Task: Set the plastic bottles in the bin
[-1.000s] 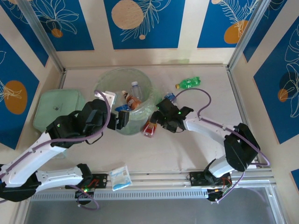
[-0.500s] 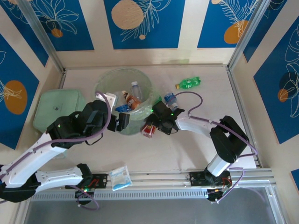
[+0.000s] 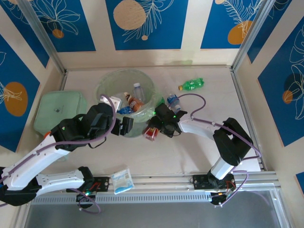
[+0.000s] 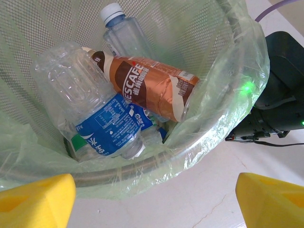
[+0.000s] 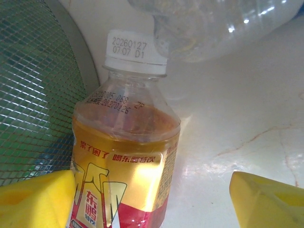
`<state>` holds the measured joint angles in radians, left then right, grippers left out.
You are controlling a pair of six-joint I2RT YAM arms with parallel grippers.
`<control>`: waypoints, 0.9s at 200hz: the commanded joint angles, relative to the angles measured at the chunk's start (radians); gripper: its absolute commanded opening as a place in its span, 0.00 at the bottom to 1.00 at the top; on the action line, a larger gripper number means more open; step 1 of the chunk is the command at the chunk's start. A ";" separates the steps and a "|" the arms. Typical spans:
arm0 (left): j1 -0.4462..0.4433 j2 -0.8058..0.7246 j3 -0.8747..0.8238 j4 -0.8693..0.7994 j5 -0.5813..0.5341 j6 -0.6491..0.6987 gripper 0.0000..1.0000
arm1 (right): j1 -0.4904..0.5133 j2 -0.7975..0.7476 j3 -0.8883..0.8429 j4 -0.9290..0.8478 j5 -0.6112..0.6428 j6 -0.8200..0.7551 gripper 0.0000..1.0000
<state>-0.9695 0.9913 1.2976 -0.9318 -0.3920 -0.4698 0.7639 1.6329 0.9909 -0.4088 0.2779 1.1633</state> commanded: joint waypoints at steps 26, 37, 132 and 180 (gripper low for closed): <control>0.011 -0.011 -0.015 0.008 0.014 0.002 0.87 | -0.048 -0.093 -0.073 -0.212 0.094 0.029 0.84; 0.011 -0.010 -0.014 0.010 0.013 0.002 0.87 | -0.034 -0.137 -0.074 -0.214 0.106 0.013 0.84; 0.013 -0.009 -0.020 0.013 0.022 -0.001 0.87 | -0.040 -0.055 -0.041 -0.114 0.057 -0.161 0.85; 0.015 -0.011 -0.025 0.010 0.023 -0.004 0.87 | -0.060 0.002 0.020 -0.124 0.039 -0.324 0.86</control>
<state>-0.9642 0.9909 1.2831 -0.9241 -0.3813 -0.4698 0.7147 1.6089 0.9565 -0.5156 0.3359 0.9649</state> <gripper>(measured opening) 0.870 0.855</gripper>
